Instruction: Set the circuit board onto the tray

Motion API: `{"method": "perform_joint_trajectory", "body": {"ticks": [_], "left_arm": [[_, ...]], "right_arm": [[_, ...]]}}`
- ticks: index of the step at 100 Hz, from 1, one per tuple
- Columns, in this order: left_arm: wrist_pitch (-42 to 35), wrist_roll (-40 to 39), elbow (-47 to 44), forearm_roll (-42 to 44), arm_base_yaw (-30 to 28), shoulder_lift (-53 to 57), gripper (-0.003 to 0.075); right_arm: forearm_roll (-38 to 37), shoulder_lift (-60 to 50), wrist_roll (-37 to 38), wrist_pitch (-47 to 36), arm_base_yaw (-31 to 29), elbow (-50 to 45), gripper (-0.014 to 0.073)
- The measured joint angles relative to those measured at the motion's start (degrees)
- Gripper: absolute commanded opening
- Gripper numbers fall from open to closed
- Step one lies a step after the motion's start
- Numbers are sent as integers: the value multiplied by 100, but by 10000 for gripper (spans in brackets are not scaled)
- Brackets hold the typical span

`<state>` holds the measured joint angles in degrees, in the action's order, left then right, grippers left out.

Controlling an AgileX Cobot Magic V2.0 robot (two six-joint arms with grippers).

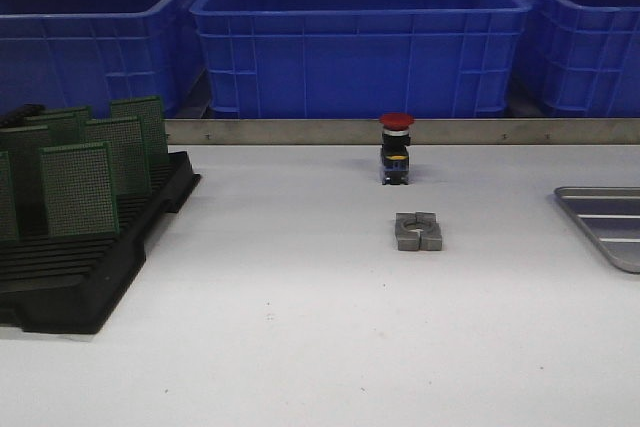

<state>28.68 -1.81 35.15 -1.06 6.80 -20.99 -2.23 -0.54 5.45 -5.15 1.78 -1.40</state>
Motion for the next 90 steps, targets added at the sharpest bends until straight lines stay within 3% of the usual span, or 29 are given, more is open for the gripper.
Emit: {"method": "perform_joint_trajectory", "body": {"ticks": [22,64,74,90], "left_arm": [[756,0,809,11,0,-1161,-18],[939,0,927,11,0,-1918,-10],[939,0,936,11,0,-1918,81],[948,0,940,11,0,-1918,413]], "right_arm": [[0,0,0,0,0,0,-69],[0,0,0,0,0,0,-69],[0,0,0,0,0,0,-69],[0,0,0,0,0,0,-69]]}}
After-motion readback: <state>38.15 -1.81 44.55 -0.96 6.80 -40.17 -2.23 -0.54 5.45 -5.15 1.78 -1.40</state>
